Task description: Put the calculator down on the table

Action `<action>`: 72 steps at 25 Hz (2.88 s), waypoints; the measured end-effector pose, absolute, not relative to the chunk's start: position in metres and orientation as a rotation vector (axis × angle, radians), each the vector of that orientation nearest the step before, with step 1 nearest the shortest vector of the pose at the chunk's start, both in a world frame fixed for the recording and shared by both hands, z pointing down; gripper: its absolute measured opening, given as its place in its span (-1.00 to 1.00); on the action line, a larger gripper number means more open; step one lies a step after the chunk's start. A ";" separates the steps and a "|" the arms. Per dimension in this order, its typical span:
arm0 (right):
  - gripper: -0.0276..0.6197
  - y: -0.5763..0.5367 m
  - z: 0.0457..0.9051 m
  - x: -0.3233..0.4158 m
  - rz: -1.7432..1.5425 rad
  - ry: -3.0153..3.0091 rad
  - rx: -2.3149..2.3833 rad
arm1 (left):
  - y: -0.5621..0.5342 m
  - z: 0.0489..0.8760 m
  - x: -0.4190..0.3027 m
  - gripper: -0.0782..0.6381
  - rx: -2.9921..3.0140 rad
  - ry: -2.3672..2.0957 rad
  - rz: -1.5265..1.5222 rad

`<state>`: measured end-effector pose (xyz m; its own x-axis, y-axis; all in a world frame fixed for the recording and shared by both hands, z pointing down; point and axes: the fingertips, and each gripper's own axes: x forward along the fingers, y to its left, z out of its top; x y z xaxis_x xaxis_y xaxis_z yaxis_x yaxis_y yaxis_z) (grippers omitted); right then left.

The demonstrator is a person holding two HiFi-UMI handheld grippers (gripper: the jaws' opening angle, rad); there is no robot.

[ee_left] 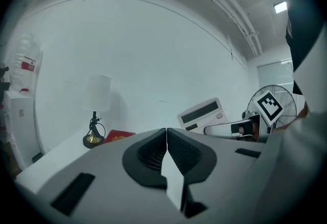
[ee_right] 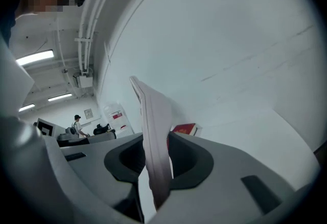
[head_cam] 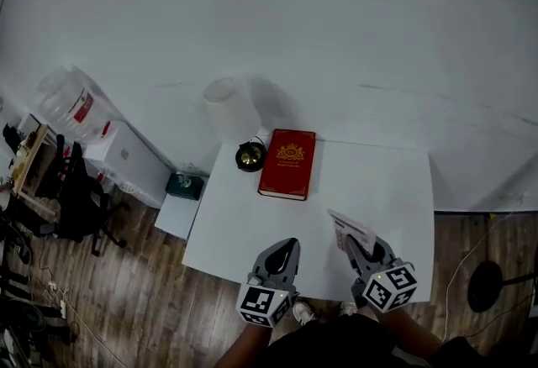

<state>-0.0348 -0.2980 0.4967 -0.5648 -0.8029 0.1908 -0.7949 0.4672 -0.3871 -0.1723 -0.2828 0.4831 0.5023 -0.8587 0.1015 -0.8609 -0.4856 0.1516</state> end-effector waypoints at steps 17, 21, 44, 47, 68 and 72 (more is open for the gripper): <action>-0.54 -0.327 0.659 -0.026 -1.486 2.460 -1.422 | -0.298 0.556 -0.160 -0.72 2.460 -1.429 0.196; -0.54 -0.322 0.688 -0.022 -1.653 2.357 -1.432 | -0.297 0.566 -0.156 -0.72 2.438 -1.431 0.201; -0.09 -0.318 0.727 0.009 -1.448 2.530 -1.872 | -0.272 0.586 -0.135 -0.72 2.452 -1.378 0.313; -0.02 -0.320 0.727 0.012 -1.388 2.574 -1.922 | -0.271 0.589 -0.134 -0.72 2.423 -1.382 0.301; -0.31 -0.319 0.615 -0.001 -0.740 2.883 -1.898 | -0.275 0.574 -0.131 -0.72 2.465 -1.395 0.285; -0.63 -0.318 0.569 -0.002 -0.554 2.869 -1.860 | -0.282 0.557 -0.142 -0.72 2.478 -1.466 0.279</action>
